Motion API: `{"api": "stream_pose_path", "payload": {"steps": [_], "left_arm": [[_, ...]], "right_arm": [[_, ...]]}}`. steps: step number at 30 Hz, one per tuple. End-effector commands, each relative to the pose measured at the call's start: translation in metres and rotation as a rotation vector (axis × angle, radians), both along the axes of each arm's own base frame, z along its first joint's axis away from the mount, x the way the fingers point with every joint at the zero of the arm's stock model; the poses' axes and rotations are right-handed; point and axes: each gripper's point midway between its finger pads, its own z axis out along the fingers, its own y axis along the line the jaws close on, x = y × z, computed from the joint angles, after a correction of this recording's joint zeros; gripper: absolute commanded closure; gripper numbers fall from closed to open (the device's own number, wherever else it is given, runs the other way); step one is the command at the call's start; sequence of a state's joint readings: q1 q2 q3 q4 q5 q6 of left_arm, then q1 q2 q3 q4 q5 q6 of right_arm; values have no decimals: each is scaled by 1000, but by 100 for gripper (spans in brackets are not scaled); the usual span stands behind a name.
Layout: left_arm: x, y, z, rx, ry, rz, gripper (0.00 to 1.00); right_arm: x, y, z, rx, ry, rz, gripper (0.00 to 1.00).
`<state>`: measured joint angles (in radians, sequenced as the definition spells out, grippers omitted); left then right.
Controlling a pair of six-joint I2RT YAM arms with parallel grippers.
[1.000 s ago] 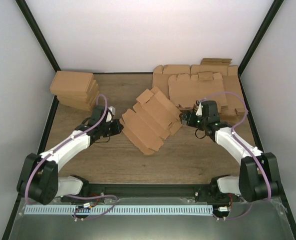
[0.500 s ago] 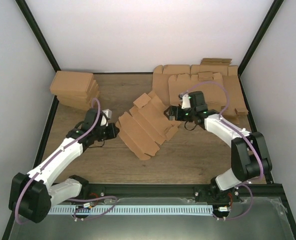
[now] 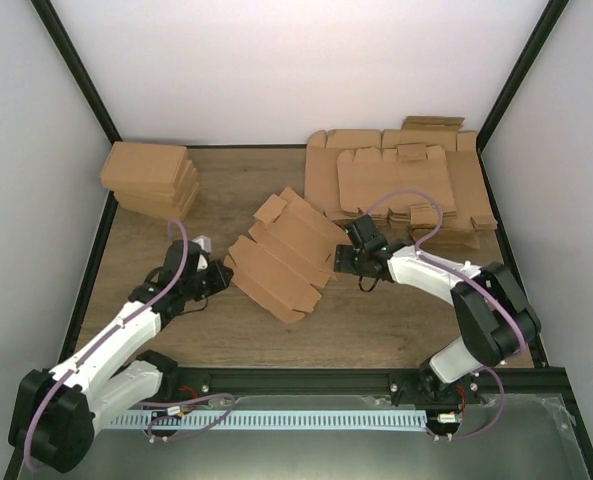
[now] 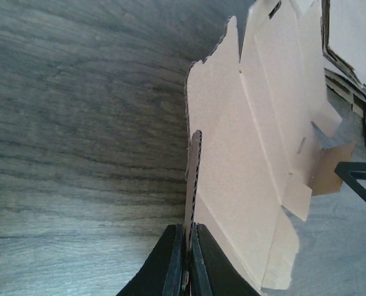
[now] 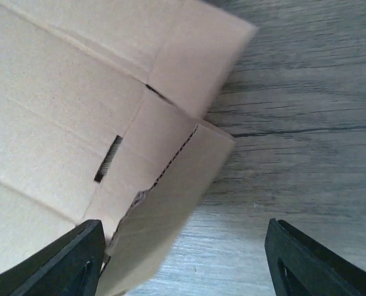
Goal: Fold the paper box
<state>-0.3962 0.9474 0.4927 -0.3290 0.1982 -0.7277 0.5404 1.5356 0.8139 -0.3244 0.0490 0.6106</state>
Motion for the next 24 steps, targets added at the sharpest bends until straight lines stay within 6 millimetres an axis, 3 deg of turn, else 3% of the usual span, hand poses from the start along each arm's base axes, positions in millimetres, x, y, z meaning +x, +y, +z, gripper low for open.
{"api": "stream_pose_path", "payload": {"steps": [1,5,12,19,21,24], "left_arm": [[8,8,3,18,-44,57,93],[8,13,1,42,-46,77,93],[8,15,-1,46,-46,80,91],[7,15,-3,50,-41,80,85],[6,19,-4,66,-35,94,77],[6,28,-1,108,-33,123,55]], "right_arm": [[-6,-28,5,-96,-23,-102,29],[-16,-36,8,-106,-25,-108,37],[-18,-21,14,-34,-40,-37,55],[-14,5,4,102,15,40,53],[-13,7,2,120,26,41,53],[-13,7,1,141,33,43,59]]}}
